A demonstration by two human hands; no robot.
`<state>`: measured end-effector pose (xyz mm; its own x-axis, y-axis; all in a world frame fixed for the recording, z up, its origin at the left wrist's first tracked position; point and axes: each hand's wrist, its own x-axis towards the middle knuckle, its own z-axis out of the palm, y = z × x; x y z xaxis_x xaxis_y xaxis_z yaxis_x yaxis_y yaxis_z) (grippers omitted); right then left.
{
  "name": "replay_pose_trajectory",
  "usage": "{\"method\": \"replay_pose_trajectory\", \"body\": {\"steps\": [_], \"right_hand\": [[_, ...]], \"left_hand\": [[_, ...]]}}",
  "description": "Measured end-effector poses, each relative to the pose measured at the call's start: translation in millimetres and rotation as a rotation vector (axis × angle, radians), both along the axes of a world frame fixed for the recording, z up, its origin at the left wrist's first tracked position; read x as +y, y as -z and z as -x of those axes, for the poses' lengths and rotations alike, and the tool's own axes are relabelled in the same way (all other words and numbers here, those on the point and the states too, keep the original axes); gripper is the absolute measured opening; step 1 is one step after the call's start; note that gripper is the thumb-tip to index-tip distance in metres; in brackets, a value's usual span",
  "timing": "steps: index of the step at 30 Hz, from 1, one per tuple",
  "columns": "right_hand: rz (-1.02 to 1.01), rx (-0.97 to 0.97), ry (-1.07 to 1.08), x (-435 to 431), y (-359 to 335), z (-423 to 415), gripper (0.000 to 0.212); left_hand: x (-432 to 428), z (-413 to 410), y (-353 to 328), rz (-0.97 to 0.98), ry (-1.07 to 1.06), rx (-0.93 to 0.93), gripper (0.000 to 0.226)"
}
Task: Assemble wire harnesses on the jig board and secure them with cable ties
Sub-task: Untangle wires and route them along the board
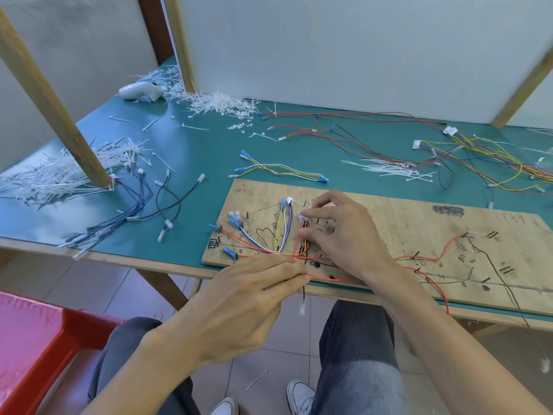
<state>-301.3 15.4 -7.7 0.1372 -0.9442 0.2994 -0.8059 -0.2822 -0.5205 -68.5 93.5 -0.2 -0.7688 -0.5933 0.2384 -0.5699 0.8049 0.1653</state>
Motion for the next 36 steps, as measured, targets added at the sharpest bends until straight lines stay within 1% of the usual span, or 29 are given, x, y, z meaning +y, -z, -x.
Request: {"method": "replay_pose_trajectory", "body": {"steps": [5,11,13,15,16,19,20,23,25,28,32,36], "right_hand": [[-0.077,0.020,-0.106,-3,-2,2,0.034],[-0.129,0.136,-0.120,5,-15,1,0.042],[-0.085,0.096,-0.095,20,-21,3,0.039],[-0.038,0.041,-0.099,43,-27,10,0.031],[-0.040,0.069,-0.115,56,-29,16,0.031],[-0.100,0.263,-0.143,89,-34,39,0.045],[-0.119,0.301,-0.139,97,-33,45,0.045],[-0.158,0.298,-0.104,111,-28,51,0.035],[-0.189,0.296,-0.076,117,-22,51,0.027],[-0.215,0.233,-0.040,123,-17,55,0.021],[-0.183,0.157,0.093,125,-19,69,0.015],[-0.142,0.146,0.210,118,-19,82,0.012]], "left_hand": [[0,4,-6,-0.028,0.017,0.001,0.049],[-1,7,-7,-0.048,0.019,-0.013,0.052],[-1,8,-7,-0.052,0.018,-0.019,0.052],[-1,9,-7,-0.046,0.017,-0.021,0.053],[-1,9,-7,-0.046,0.016,-0.017,0.053],[0,12,-6,-0.047,0.014,-0.013,0.052],[0,13,-5,-0.046,0.010,-0.020,0.052],[-1,15,-2,-0.092,-0.029,-0.006,0.054],[-3,18,-2,-0.106,-0.077,0.028,0.051],[-5,22,1,-0.050,-0.155,0.032,0.043],[-6,22,12,0.009,-0.251,0.000,0.047],[-6,22,19,0.054,-0.266,-0.077,0.051]]}}
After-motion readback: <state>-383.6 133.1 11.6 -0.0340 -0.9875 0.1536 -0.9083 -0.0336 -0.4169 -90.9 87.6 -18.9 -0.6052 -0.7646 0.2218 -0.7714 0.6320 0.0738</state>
